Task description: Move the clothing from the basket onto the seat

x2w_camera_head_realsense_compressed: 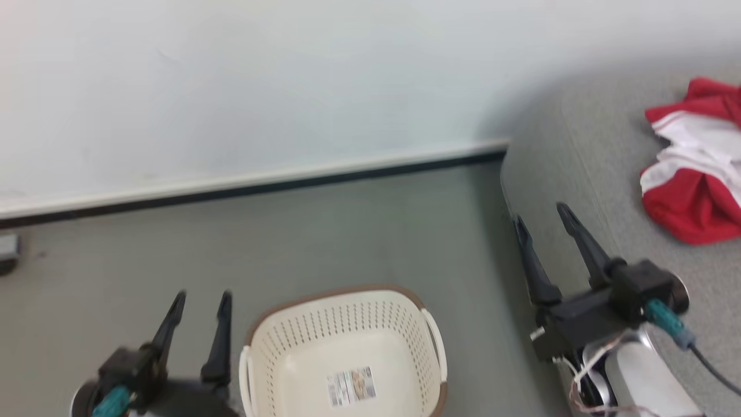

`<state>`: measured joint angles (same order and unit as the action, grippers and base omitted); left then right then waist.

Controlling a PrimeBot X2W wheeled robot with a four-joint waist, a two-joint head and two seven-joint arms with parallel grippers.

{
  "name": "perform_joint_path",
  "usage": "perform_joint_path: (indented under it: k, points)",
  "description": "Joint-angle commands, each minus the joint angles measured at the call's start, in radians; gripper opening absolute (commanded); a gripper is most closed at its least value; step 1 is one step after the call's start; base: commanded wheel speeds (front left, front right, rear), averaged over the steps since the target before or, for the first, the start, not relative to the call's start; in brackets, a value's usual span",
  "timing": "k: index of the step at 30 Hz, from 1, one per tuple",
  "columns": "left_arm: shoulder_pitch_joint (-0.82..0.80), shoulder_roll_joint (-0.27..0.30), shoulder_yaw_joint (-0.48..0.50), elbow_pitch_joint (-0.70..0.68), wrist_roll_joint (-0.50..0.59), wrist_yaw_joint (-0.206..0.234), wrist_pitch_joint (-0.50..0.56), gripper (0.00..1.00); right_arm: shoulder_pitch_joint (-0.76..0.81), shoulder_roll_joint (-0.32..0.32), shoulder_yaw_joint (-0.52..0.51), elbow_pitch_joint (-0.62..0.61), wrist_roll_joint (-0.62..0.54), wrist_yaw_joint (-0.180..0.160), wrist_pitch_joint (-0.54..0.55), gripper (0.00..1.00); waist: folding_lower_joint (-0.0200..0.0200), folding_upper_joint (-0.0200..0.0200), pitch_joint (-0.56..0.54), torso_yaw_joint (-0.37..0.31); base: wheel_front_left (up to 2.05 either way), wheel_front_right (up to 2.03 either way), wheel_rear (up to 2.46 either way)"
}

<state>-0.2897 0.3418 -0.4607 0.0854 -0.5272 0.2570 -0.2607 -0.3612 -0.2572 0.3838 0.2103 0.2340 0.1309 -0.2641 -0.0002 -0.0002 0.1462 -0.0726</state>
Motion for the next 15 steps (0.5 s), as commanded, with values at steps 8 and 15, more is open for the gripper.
perform_joint_path:
  k: [8,15]
  points:
    - [0.194,0.011,0.107,-0.079,0.056,-0.009,-0.005,1.00,0.164,0.024,-0.068,-0.051,-0.057,0.000,-0.001,1.00,0.0002,0.0002,-0.156,0.078,0.00,0.00,0.00]
    - [0.316,-0.012,0.169,-0.140,0.126,-0.053,-0.005,1.00,0.254,0.040,-0.114,-0.085,-0.074,0.000,-0.001,1.00,0.0002,0.0002,-0.201,0.079,0.00,0.00,0.00]
